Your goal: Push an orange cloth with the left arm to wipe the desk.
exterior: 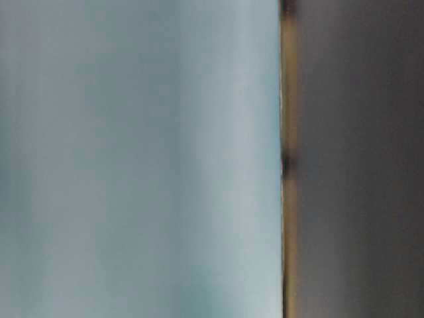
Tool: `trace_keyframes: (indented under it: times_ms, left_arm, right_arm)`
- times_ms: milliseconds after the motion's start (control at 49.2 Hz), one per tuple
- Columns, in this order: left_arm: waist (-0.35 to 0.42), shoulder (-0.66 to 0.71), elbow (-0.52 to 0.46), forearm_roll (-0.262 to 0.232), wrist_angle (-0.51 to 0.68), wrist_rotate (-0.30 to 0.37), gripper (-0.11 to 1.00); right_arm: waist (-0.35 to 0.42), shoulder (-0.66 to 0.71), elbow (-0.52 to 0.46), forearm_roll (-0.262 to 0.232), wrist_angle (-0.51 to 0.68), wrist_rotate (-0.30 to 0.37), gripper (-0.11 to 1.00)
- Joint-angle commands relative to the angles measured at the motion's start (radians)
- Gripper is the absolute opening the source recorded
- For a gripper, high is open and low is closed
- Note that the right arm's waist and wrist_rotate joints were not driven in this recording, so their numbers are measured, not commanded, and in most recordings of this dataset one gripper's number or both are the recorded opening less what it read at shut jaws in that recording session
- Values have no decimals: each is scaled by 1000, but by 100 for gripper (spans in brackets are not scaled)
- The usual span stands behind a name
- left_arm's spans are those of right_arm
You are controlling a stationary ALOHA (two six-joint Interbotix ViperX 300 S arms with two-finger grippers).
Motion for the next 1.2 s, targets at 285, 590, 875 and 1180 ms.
trace_keyframes:
  times_ms: [285,590,875,1180]
  left_arm:
    - [-2,-295,35,3,75,64,83]
    - [2,-604,141,3,244,130,83]
    - [21,-838,268,3,255,130,83]
    - [37,-994,330,3,288,138,83]
  right_arm:
    - [2,5,-6,2,-3,2,0]
    - [2,3,-5,3,-5,0,0]
    - [0,3,-5,2,-5,0,0]
    - [2,2,-5,3,-3,2,0]
